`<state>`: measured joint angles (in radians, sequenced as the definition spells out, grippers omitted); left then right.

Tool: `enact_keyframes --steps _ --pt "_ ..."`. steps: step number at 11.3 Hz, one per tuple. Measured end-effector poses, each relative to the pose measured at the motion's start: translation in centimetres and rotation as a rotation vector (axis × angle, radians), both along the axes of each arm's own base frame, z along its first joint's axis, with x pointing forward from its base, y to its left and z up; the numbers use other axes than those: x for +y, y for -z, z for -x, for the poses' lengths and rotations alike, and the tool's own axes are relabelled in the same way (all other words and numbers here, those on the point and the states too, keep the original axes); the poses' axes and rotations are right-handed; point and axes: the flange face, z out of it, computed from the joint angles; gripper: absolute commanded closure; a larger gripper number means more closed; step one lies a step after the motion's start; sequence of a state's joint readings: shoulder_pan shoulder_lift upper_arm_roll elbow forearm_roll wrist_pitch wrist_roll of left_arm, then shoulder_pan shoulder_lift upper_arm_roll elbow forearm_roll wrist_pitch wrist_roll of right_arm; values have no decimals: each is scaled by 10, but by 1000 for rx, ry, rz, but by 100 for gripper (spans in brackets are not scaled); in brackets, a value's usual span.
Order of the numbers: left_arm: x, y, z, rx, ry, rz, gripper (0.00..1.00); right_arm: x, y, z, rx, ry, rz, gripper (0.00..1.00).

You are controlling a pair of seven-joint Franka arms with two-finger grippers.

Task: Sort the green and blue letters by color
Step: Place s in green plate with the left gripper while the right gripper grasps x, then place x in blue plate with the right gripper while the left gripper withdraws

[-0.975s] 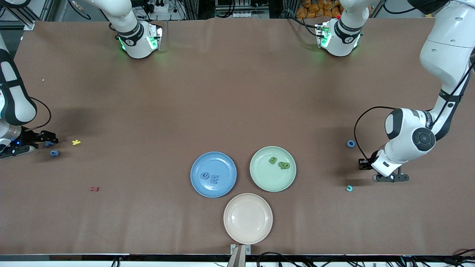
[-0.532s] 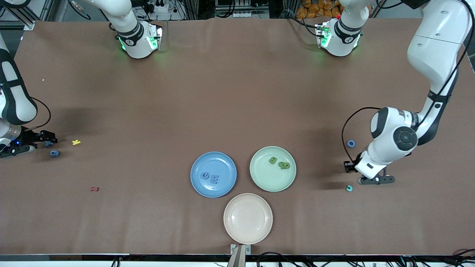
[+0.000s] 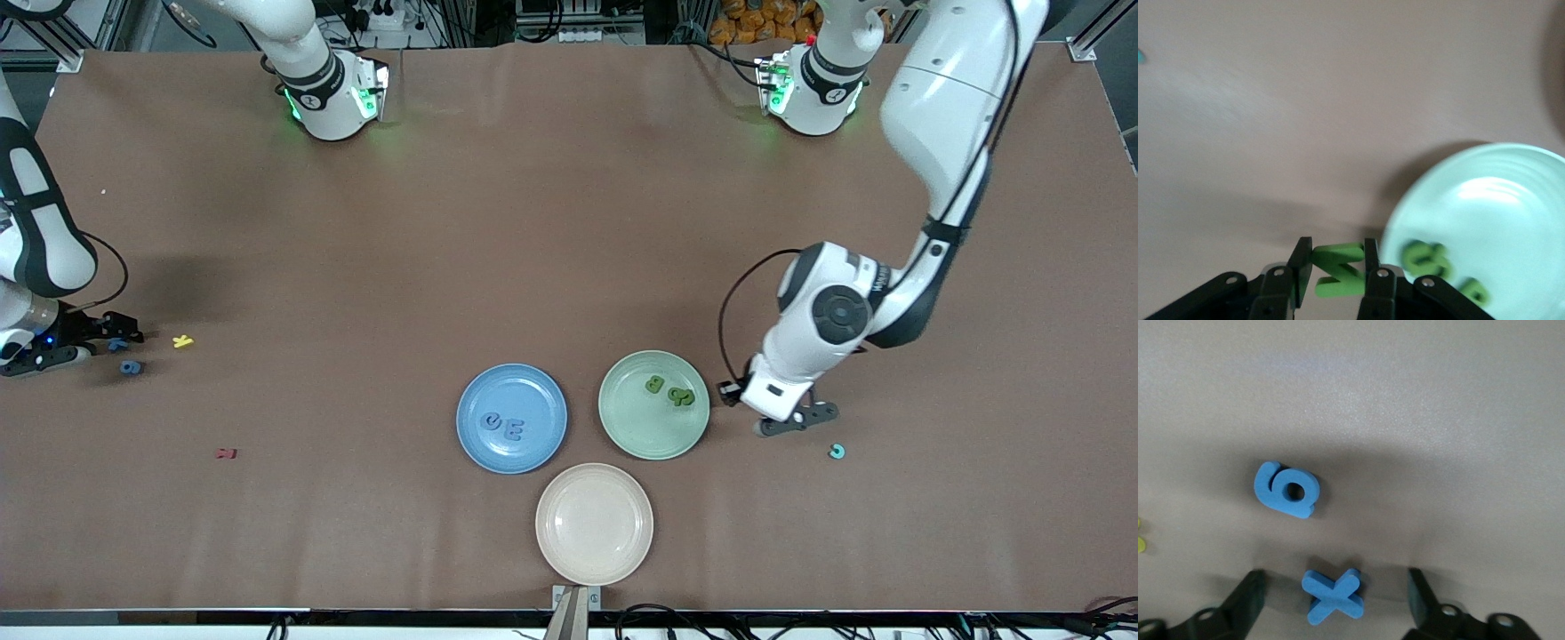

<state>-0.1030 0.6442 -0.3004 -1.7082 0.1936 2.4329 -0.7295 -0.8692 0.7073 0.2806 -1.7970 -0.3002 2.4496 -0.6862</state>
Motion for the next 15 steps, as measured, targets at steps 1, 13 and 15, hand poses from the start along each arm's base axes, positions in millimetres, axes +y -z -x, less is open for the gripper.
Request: enact_keyframes --steps 1,13,15 --pt "-26 1 8 4 -29 3 88 -2 -2 0 -5 1 4 100" --pt "44 5 -28 2 81 -71 0 76 -63 -79 21 -39 -28 100" --pt "91 5 -36 3 131 -101 0 140 -85 -113 6 -1 -49 100"
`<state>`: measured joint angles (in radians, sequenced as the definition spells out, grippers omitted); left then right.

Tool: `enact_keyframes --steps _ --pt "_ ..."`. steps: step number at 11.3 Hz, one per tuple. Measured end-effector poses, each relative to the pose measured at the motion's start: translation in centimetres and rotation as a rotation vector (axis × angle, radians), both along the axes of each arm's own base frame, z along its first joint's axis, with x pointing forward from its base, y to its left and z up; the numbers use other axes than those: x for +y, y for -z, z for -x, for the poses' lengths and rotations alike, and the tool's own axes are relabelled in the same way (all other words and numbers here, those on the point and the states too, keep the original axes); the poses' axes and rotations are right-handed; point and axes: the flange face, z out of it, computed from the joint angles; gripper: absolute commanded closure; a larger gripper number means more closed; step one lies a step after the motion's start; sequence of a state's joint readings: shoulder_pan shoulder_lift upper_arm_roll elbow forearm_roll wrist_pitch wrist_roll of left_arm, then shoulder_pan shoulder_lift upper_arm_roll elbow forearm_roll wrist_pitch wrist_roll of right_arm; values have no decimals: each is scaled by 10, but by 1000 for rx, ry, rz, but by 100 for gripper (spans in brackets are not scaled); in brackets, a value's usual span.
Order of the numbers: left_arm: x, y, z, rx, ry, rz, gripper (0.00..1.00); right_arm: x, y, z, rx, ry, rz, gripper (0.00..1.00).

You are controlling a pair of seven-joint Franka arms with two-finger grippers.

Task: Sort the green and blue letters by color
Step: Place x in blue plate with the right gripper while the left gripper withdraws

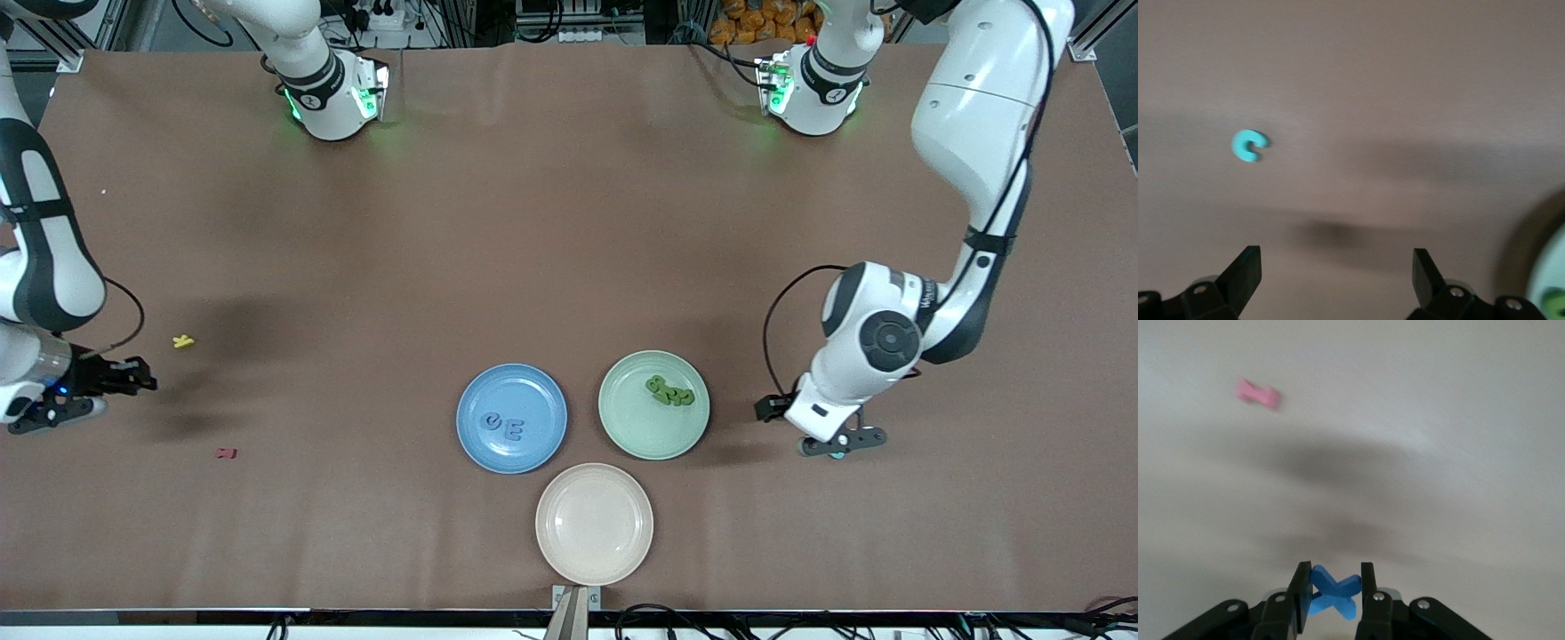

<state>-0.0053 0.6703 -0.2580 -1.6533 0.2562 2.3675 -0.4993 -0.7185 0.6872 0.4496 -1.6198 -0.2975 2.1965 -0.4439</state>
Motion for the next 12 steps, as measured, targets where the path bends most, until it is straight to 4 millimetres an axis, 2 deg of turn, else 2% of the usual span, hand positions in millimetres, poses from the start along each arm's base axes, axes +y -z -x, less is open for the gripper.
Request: enact_keyframes --steps 2,3,5,6,7,9,12 --pt "40 -5 -3 -1 47 -17 0 58 -5 -18 0 85 -32 100" --pt "66 -17 -5 -10 74 -28 0 91 -6 -26 5 140 -46 100" --pt "130 -58 -5 -13 124 -68 0 159 -12 -40 11 252 -53 100" --pt "153 -81 -1 -3 121 -88 0 188 -14 -44 15 306 -53 100" --pt "166 -105 5 13 112 -108 0 215 -16 -46 22 362 -56 100" --pt "161 -152 19 26 81 -89 0 263 -20 -48 44 481 -93 100" --pt "133 -216 39 2 69 5 0 349 -28 -50 66 655 -168 100"
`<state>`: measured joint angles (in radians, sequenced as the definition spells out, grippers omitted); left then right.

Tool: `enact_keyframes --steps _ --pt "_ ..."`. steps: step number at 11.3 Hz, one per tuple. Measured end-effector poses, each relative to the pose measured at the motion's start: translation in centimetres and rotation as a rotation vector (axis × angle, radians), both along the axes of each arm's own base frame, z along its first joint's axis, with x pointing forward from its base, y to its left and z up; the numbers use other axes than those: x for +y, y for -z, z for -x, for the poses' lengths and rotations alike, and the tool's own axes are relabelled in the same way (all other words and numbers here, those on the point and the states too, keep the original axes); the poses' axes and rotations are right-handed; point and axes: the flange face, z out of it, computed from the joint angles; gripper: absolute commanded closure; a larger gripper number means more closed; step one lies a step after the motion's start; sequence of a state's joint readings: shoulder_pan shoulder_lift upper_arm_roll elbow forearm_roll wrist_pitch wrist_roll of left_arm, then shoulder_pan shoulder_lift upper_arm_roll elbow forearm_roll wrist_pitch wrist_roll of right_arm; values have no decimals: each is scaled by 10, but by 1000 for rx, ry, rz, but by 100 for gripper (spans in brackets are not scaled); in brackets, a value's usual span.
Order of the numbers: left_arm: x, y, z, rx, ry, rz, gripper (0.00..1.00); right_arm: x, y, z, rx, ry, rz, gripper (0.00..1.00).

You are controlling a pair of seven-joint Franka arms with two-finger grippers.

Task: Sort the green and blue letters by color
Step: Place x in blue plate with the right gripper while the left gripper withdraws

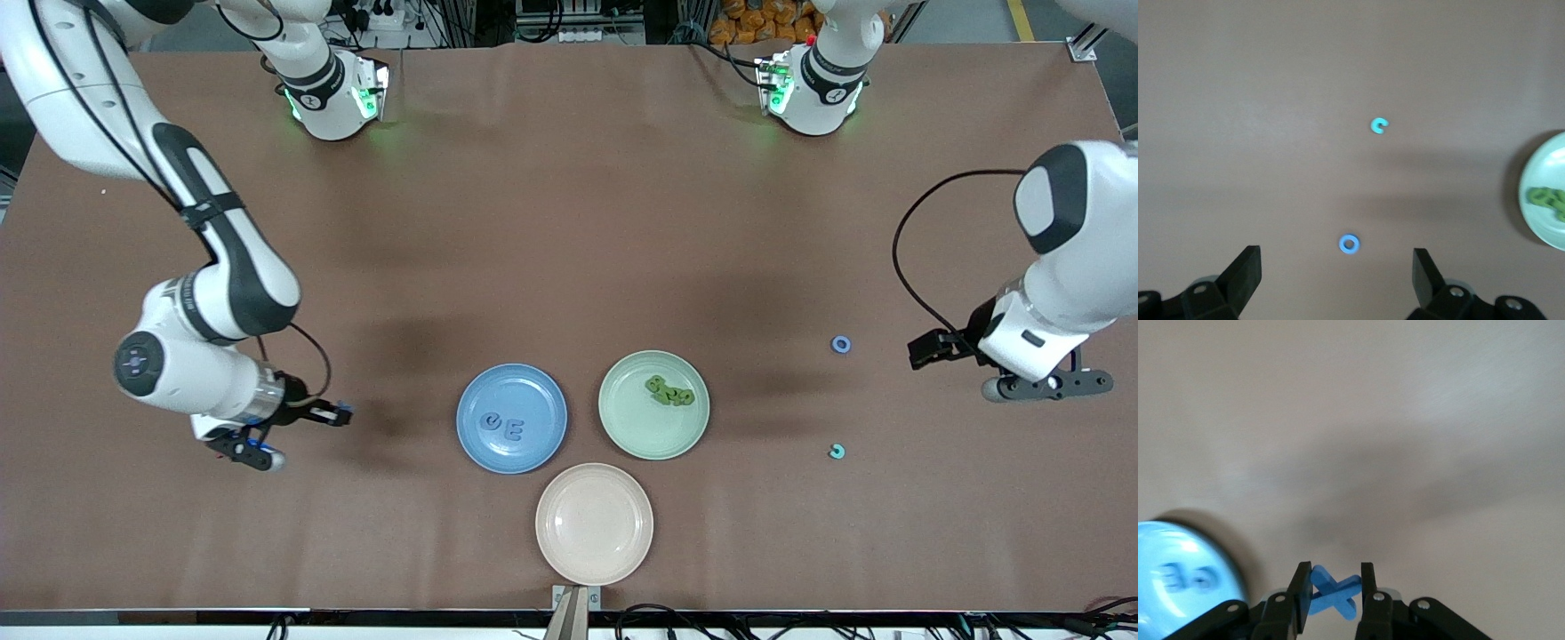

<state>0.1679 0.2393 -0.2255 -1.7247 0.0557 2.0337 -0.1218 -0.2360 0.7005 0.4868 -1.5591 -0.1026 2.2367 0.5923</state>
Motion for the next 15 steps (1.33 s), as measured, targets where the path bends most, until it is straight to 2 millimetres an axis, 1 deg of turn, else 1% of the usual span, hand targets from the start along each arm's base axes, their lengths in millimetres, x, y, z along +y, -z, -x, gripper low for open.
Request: enact_keyframes --steps 1,2,3,4,5,6,7,8,9,10,11,12,13,15 --pt "-8 -19 8 -2 33 7 0 35 1 0 -8 60 -20 100" --pt "-15 -40 18 -2 76 5 0 73 6 1 -18 125 -46 100" --pt "-16 -61 27 10 102 -1 0 109 13 4 -27 184 -76 66" --pt "-16 -85 34 30 111 -5 0 139 22 9 -31 231 -105 3" --pt "-16 -107 40 46 117 -7 0 160 29 12 -32 266 -126 0" --pt "-16 -127 45 56 119 -8 0 175 36 16 -37 288 -145 0" --pt "-16 -142 48 59 119 -9 0 181 42 17 -42 296 -143 0" --pt "-16 -154 51 61 120 -9 0 179 46 16 -48 297 -127 0" --pt "-16 -163 53 63 120 -9 0 172 49 13 -53 305 -115 0" --pt "-16 -170 56 67 120 -10 0 159 50 8 -60 315 -100 0" --pt "-16 -176 59 72 120 -11 0 139 52 2 -48 277 -60 0" --pt "-16 -182 64 80 123 -12 0 111 51 -4 -28 218 -22 0" --pt "-17 -187 72 102 125 -14 0 84 45 -10 -12 162 5 0" --pt "-19 -198 87 137 131 -19 0 29 24 -15 31 57 70 0"
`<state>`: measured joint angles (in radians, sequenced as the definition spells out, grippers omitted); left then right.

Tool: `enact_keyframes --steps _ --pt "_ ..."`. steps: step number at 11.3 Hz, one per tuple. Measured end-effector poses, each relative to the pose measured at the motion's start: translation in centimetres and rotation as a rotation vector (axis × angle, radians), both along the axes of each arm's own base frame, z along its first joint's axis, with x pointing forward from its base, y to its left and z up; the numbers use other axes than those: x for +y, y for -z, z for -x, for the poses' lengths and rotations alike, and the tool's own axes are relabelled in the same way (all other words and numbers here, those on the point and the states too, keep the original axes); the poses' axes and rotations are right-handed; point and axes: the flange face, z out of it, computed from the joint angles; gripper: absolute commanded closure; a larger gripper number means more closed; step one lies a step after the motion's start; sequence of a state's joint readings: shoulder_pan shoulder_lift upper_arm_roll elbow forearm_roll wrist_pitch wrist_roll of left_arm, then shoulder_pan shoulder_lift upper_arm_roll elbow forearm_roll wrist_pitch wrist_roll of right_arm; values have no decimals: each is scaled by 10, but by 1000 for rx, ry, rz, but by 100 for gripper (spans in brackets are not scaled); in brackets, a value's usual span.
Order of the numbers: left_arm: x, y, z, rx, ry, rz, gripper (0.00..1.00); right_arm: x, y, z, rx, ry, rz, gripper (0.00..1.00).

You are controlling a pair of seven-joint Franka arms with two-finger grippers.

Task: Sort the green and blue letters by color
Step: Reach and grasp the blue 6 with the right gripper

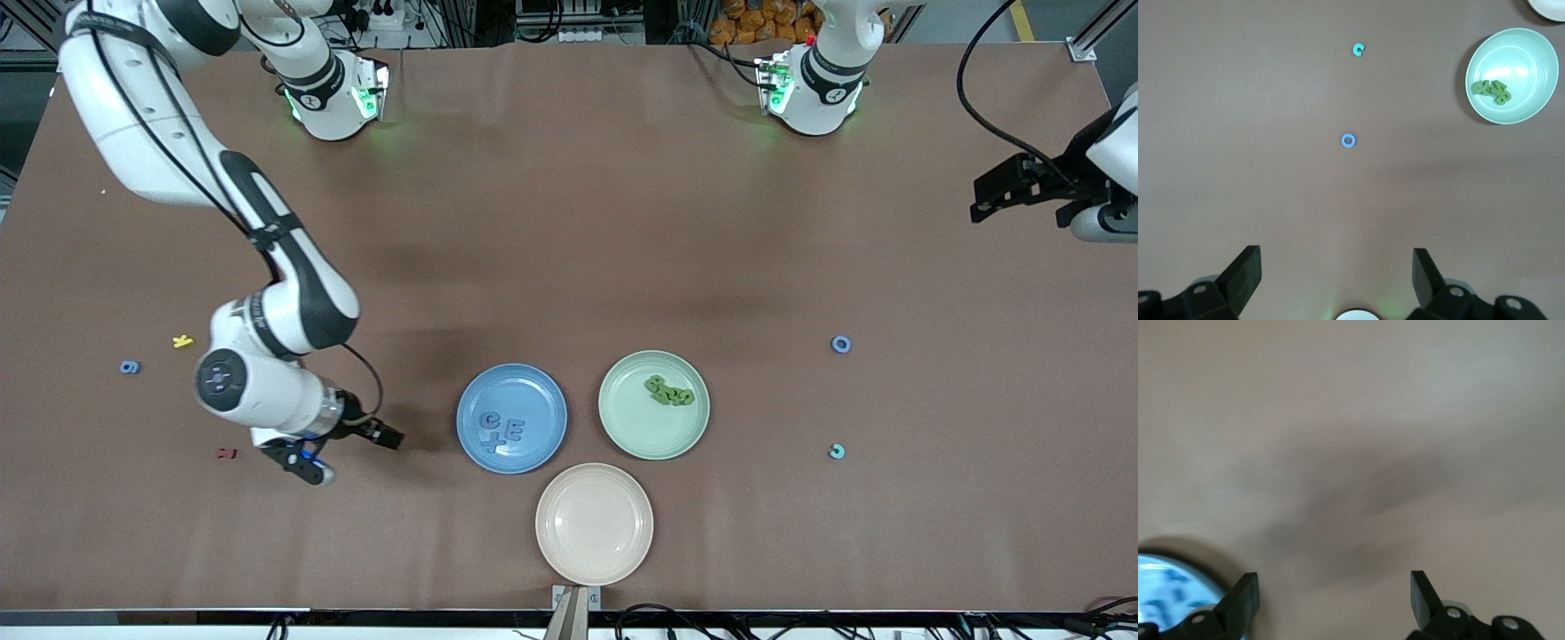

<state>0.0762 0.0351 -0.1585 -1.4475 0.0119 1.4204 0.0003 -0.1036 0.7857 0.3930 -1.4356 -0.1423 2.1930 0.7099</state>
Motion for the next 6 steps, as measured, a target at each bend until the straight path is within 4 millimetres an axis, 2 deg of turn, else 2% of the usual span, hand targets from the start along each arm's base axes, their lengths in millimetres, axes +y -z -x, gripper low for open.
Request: enact_keyframes --steps 2,4,6 --pt "-4 0 3 11 7 -1 0 -69 -14 2 41 -116 65 0" --pt "-3 5 1 17 6 -1 0 -156 -9 11 55 -220 73 0" --pt "-2 7 -2 16 5 0 0 -243 4 27 62 -329 58 0"
